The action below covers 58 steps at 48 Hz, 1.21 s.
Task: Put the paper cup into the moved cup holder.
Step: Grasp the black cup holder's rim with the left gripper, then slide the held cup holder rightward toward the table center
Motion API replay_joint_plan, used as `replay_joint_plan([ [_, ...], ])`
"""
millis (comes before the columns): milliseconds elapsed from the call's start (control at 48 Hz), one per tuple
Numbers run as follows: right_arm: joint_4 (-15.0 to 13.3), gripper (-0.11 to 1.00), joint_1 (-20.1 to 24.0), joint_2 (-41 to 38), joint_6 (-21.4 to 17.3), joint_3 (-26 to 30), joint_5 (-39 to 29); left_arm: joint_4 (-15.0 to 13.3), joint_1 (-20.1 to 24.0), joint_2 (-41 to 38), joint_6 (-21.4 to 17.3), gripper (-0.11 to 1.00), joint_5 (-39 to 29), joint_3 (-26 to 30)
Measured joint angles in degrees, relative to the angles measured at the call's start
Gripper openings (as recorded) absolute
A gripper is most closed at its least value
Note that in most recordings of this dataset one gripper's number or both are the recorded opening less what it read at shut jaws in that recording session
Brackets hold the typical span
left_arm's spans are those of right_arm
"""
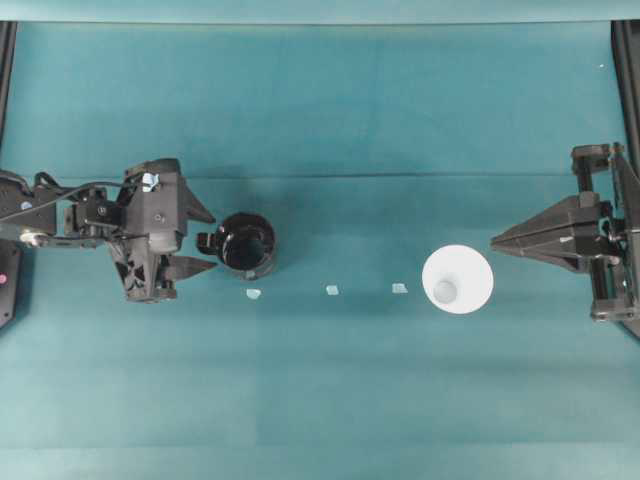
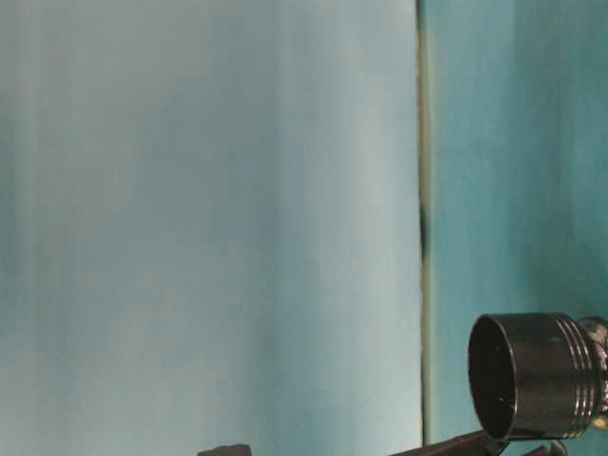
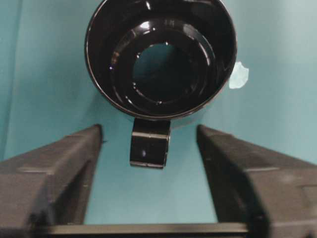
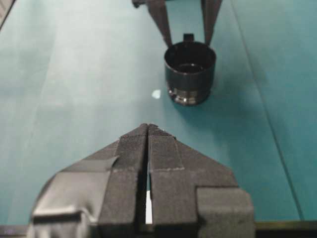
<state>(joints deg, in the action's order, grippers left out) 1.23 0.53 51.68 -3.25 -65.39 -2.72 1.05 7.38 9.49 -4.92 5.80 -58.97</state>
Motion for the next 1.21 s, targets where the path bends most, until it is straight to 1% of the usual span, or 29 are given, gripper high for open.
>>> replay_joint_plan([
  [42,0.00,0.02,0.09,0.00,0.00,0.00,-0.18,0.00,-0.09,0.00,0.00,0.58,-0.09,0.00],
  [125,0.00,0.02,0.09,0.00,0.00,0.00,-0.26,0.00,0.00,0.09,0.44,0.41,-0.09,0.00],
  [209,0.00,0.02,0.00,0.00,0.00,0.00,-0.44,0.00,0.00,0.09,0.18,0.23,-0.09,0.26],
  [229,0.00,0.02,0.00,0.00,0.00,0.00,-0.44,0.00,-0.09,0.09,0.26,0.20,-0.09,0.35],
  [459,0.00,0.02,0.09,0.00,-1.05,0.00,-0.44,0.00,-0.09,0.00,0.09,0.19,0.00,0.88],
  [709,0.00,0.02,0.09,0.00,-1.14,0.00,-0.44,0.00,-0.35,0.44,0.35,0.19,1.32,1.93],
  [1001,0.00,0.02,0.00,0.00,-1.14,0.00,-0.44,0.00,-2.55,1.14,0.26,0.19,3.08,7.38],
  [1210,0.00,0.02,0.09,-0.09,-1.14,0.00,-0.44,0.00,-5.54,-2.90,0.09,0.19,3.08,12.48],
])
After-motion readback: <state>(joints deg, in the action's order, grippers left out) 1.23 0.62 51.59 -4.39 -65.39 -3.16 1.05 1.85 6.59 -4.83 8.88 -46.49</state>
